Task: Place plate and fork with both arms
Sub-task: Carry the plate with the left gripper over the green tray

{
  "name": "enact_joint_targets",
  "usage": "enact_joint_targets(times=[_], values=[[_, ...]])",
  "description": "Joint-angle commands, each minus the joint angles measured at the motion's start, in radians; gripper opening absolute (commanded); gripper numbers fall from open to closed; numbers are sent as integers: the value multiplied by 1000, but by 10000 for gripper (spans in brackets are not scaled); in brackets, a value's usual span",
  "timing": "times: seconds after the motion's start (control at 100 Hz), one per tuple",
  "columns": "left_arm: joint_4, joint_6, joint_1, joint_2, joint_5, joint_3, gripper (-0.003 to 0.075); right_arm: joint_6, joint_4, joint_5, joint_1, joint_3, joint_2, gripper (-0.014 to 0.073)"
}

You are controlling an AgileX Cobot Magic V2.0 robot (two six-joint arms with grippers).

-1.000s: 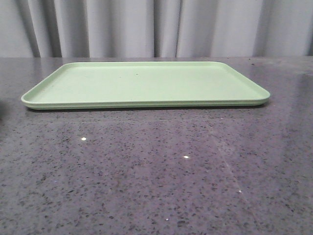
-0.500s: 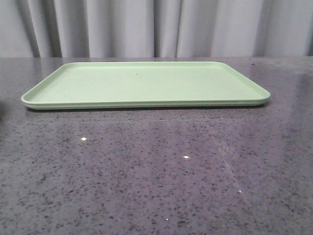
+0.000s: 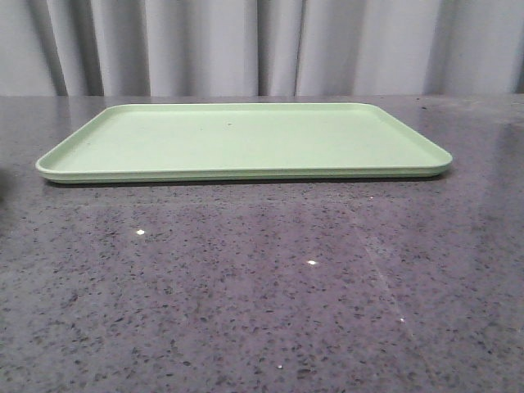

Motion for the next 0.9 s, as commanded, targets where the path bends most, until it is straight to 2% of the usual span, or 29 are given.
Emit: enact_joint_targets(times=[0.0, 0.2, 0.39, 0.56, 0.89], values=[[-12, -10, 2, 5, -49, -44, 438, -10, 1, -59, -5, -38, 8, 486], [-10, -41, 32, 16, 73, -96, 438, -10, 1, -59, -5, -38, 8, 486], [16, -43, 160, 66, 201, -169, 438, -10, 1, -59, -5, -38, 8, 486], [56, -43, 258, 119, 261, -207, 438, -10, 1, -59, -5, -38, 8, 486], [84, -43, 267, 266, 365, -209, 438, -10, 1, -59, -5, -38, 8, 486]])
